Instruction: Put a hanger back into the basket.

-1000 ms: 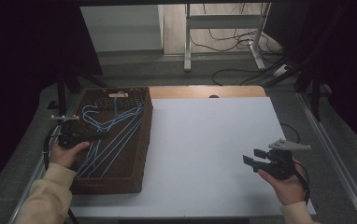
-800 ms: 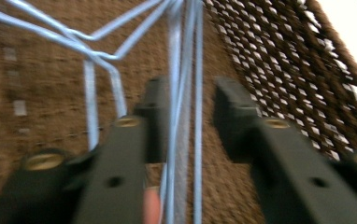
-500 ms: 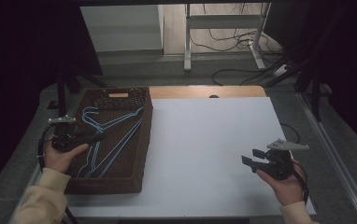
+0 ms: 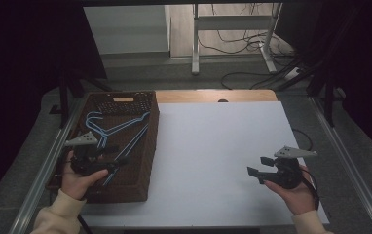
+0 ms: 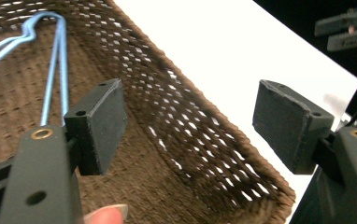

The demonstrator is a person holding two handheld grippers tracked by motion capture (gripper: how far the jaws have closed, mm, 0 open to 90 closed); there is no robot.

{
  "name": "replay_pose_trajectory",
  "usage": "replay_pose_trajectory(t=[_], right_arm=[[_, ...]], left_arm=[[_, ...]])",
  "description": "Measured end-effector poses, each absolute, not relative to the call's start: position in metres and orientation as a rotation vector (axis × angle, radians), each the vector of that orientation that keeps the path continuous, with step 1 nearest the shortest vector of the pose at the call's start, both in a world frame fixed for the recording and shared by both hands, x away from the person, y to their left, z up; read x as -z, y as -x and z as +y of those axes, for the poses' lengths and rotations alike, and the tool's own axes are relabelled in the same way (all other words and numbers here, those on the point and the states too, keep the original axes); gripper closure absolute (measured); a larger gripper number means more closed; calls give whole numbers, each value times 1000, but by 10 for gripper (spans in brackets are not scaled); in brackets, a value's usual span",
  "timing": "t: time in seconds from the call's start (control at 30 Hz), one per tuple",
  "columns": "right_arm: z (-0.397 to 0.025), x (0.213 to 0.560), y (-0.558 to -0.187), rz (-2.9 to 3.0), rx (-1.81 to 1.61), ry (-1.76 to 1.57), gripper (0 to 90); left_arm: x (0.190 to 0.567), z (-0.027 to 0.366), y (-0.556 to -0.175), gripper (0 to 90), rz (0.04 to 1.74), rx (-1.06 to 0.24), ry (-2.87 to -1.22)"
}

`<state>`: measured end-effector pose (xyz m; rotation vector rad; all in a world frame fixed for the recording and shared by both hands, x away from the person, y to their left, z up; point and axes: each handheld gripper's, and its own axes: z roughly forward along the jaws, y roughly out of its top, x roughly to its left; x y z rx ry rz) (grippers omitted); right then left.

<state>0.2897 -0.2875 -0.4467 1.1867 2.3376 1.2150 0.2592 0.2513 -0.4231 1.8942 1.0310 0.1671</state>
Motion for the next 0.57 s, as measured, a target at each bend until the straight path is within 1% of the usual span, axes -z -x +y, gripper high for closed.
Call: replay_pose_trajectory(t=[0.23, 0.57], right_arm=[[-286, 449, -290, 2379, -1236, -1148, 291], [-286, 448, -291, 2380, -1257, -1117, 281]], left_arm=[[428, 232, -249, 254, 989, -195, -1938], [430, 227, -248, 248, 984, -203, -1943]])
